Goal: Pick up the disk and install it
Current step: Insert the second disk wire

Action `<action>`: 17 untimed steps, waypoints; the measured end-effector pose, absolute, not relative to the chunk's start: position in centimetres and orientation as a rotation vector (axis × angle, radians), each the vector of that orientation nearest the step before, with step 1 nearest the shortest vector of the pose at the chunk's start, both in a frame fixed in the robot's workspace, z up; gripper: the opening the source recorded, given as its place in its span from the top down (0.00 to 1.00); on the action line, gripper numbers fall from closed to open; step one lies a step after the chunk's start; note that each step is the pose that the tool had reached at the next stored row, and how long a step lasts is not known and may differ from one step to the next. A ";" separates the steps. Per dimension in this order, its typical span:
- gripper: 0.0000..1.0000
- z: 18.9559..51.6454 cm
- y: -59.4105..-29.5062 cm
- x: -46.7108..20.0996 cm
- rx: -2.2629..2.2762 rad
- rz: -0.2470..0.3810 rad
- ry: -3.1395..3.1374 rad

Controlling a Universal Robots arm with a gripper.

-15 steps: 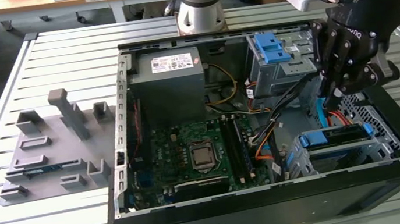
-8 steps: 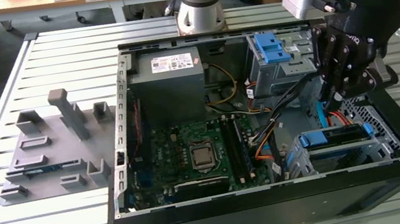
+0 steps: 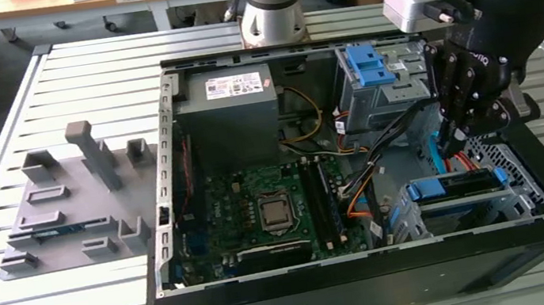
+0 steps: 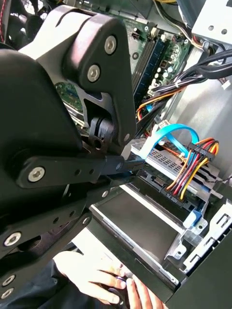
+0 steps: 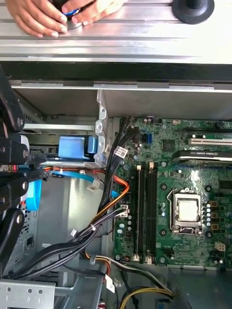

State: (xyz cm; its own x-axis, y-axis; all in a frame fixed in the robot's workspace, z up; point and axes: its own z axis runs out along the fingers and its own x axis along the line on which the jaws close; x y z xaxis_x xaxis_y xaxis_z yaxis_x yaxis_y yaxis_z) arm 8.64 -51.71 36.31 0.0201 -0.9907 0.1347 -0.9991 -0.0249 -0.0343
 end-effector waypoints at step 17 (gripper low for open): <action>0.84 35.2 -53.8 8.8 2.241 0.082 -2.195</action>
State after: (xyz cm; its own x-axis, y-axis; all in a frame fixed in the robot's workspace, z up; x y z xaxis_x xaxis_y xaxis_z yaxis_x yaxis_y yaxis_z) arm 8.79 -53.83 35.23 0.0203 -0.9990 0.0398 -0.9992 -0.0217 -0.0340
